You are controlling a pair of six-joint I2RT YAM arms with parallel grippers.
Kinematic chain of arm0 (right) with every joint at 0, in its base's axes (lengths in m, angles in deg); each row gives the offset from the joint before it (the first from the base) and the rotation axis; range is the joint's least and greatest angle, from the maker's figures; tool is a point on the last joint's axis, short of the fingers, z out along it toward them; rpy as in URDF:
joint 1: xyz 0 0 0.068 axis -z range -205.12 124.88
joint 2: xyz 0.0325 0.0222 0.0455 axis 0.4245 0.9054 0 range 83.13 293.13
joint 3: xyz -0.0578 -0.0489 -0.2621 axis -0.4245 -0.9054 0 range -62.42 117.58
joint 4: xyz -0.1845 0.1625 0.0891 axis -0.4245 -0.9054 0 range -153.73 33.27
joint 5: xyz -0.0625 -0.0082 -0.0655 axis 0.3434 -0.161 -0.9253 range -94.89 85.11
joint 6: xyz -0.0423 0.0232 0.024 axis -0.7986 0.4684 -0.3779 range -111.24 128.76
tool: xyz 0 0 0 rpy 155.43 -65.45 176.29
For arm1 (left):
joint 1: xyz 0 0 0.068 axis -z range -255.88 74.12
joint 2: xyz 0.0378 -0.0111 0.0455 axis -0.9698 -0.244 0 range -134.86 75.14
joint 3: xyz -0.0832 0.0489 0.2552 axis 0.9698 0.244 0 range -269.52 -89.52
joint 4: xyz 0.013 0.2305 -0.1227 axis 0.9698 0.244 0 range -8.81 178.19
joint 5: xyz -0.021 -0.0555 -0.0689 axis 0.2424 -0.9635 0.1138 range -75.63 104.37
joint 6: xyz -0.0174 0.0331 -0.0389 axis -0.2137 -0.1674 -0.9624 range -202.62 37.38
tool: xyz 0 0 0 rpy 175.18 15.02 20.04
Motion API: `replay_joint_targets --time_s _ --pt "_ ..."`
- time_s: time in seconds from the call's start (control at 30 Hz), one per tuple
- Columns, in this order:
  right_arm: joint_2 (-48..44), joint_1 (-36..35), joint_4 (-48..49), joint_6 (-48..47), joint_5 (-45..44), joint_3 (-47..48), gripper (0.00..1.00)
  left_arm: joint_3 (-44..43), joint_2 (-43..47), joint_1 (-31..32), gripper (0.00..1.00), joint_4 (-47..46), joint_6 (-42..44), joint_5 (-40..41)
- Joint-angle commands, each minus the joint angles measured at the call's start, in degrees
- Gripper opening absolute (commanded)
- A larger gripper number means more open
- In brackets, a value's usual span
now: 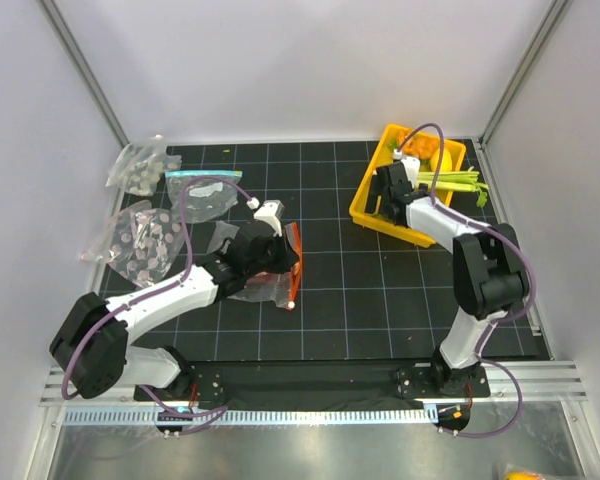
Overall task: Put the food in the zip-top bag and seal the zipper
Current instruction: Pick up the fake vegetable from the bin, then place the fake vegetable in the zipper food storage bag.
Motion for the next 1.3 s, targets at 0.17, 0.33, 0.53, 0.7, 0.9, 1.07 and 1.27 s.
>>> replay_joint_targets --time_s 0.17,0.33,0.53,0.7,0.9,1.07,1.27 --pt "11.03 1.04 -5.22 -0.97 -1.26 10.20 0.98 -1.72 1.57 -0.29 0.00 -1.28 0.71 -0.12" --pt "11.76 1.57 -4.37 1.22 1.19 10.22 0.33 -1.63 1.92 -0.20 0.00 -1.28 0.80 0.14" --pt "2.80 1.48 -0.05 2.28 1.55 3.80 0.11 -1.72 1.83 -0.29 0.00 -1.36 0.80 -0.12" --pt "-7.92 0.96 0.75 2.80 5.76 1.25 0.10 -1.72 1.83 -0.29 0.00 -1.28 0.80 -0.21" --pt "-20.57 -2.02 3.20 4.99 15.41 -4.63 0.10 -1.72 2.18 -0.29 0.00 -1.28 0.98 0.14" --pt "-26.92 -7.65 8.56 7.29 23.34 -12.18 0.11 -1.55 5.33 -0.29 0.00 -0.22 1.42 1.11" --pt "-24.39 -15.47 15.58 7.46 32.74 -16.77 0.11 -0.67 7.72 -0.29 0.00 -0.14 1.42 2.07"
